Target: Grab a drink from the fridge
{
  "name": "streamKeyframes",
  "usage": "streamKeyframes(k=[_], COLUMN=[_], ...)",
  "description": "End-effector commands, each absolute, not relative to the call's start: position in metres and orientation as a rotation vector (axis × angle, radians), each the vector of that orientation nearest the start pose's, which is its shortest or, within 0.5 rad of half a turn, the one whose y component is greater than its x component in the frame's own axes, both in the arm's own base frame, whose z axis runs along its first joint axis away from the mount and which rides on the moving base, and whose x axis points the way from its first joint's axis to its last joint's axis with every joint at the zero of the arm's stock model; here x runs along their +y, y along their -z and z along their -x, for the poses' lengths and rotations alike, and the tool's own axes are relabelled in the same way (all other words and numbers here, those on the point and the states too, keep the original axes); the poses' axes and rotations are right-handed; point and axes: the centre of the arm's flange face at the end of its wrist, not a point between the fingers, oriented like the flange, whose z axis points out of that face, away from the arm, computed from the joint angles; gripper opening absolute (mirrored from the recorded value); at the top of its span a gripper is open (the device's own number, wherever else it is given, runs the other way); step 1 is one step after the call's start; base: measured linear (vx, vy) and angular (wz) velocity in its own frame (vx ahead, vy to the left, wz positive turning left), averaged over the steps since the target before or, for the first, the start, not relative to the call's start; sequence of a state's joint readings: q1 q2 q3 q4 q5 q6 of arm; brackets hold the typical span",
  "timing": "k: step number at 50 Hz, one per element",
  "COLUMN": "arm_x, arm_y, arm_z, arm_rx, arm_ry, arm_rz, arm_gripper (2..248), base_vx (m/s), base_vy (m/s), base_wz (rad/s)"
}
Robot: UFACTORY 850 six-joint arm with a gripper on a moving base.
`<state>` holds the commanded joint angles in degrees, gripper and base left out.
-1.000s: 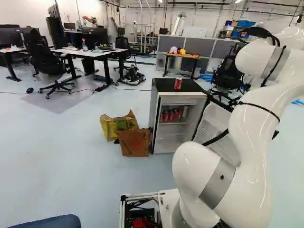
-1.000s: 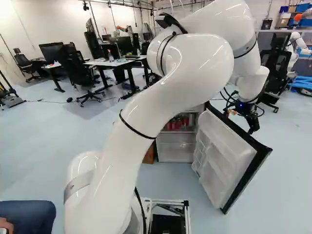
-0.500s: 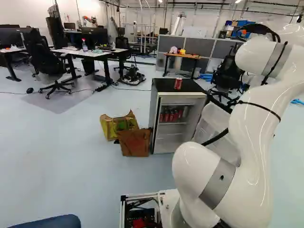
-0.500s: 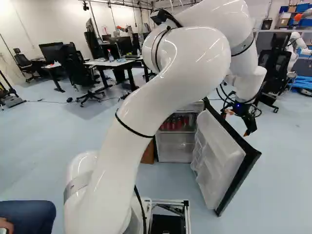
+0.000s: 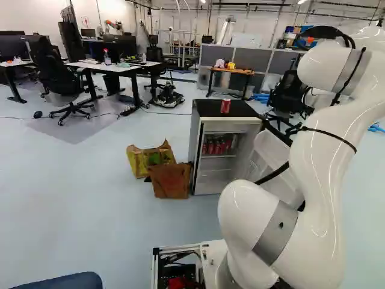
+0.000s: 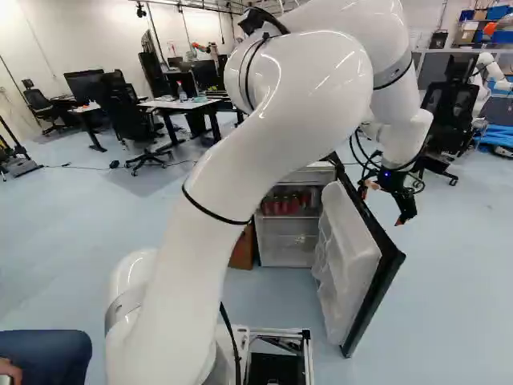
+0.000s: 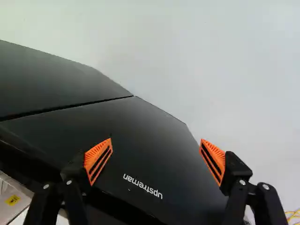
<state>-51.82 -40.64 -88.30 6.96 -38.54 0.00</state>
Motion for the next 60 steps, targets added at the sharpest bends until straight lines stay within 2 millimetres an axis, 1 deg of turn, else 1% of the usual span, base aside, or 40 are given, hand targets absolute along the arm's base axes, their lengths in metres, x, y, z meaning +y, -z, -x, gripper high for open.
streamKeyframes(k=[29, 60], arm_x=[-0.503, -0.461], arm_y=[-0.396, -0.395], arm_z=[-0.42, -0.408], arm_rx=[1.459, 1.415], arm_ry=[0.228, 0.161], arm_rz=[2.749, 2.755], arm_gripper=[247, 247], base_vx=[0.0, 0.0], base_vy=[0.0, 0.0], base_wz=[0.0, 0.0])
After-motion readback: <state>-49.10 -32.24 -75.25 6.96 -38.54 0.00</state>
